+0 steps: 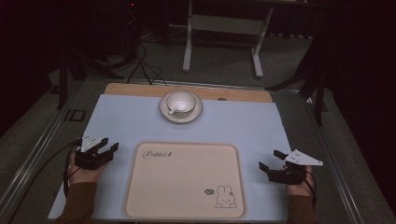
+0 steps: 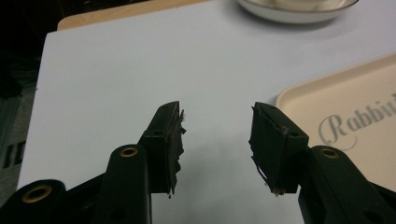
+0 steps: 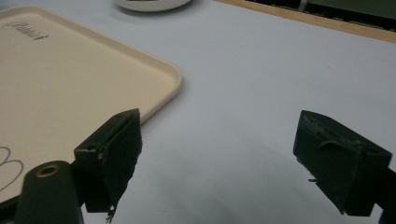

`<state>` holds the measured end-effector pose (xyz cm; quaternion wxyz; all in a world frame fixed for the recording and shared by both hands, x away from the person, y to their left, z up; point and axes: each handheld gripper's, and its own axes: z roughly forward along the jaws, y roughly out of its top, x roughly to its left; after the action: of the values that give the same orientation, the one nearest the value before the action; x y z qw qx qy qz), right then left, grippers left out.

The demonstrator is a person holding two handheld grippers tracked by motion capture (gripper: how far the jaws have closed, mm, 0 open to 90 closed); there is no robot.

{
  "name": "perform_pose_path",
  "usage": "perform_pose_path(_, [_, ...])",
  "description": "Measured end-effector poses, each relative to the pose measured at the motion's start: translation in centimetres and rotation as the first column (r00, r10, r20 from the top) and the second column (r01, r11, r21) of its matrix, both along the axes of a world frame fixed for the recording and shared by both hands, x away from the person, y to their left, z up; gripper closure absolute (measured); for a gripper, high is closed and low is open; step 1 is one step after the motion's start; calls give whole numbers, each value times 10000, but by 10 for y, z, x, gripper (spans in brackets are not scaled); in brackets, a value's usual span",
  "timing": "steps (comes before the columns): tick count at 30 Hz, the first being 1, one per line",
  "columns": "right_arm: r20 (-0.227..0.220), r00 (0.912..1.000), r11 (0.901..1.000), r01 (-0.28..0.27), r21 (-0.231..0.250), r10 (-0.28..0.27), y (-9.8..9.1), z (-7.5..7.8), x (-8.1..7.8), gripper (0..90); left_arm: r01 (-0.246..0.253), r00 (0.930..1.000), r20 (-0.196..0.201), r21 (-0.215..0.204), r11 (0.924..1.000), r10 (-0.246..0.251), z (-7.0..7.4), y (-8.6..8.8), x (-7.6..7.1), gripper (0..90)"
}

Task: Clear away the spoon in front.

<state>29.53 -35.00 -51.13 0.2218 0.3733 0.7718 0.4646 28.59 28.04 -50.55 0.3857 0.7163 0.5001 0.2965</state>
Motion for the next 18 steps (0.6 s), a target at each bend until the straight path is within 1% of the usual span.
perform_pose_path(2, [-4, 10000, 10000, -30, -32, 30, 0, 0, 0, 152, -38, 10000, -8, -34, 10000, 38, 0, 0, 1, 528])
perform_pose_path(3, [-23, 10000, 10000, -66, -58, 66, 1, -1, 0, 152, -83, 9999, -110, -29, 10000, 82, -2, 0, 4, 515])
perform_pose_path(5, [-51, 9999, 9999, -90, -80, 90, 2, -1, 1, 152, -58, 9998, -165, -47, 10000, 57, -3, 0, 5, 511])
perform_pose_path(8, [-51, 9999, 9999, -137, -93, 136, 2, -1, 1, 153, -14, 9999, -144, -109, 9999, 12, -3, -1, 5, 506])
perform_pose_path(10, [-61, 9999, 9998, -146, -95, 146, 2, -2, 1, 152, 1, 9999, -130, -295, 9996, -5, -3, -2, 7, 502])
perform_pose_path(11, [-48, 9999, 9998, -159, -110, 159, 2, -2, 1, 152, 69, 9999, -98, -471, 9989, -74, -2, -4, 8, 499])
perform_pose_path(13, [-39, 9999, 9998, -165, -123, 164, 3, -2, 2, 152, 131, 9999, -61, -438, 9990, -134, 0, -7, 10, 486])
perform_pose_path(15, [-28, 9999, 9998, -154, -147, 154, 3, -2, 1, 153, 291, 9996, -58, -412, 9987, -293, 2, -12, 12, 486])
perform_pose_path(18, [-8, 9999, 9998, -150, -132, 150, 2, -1, 1, 152, 384, 9992, -61, -256, 9989, -386, 5, -17, 13, 488])
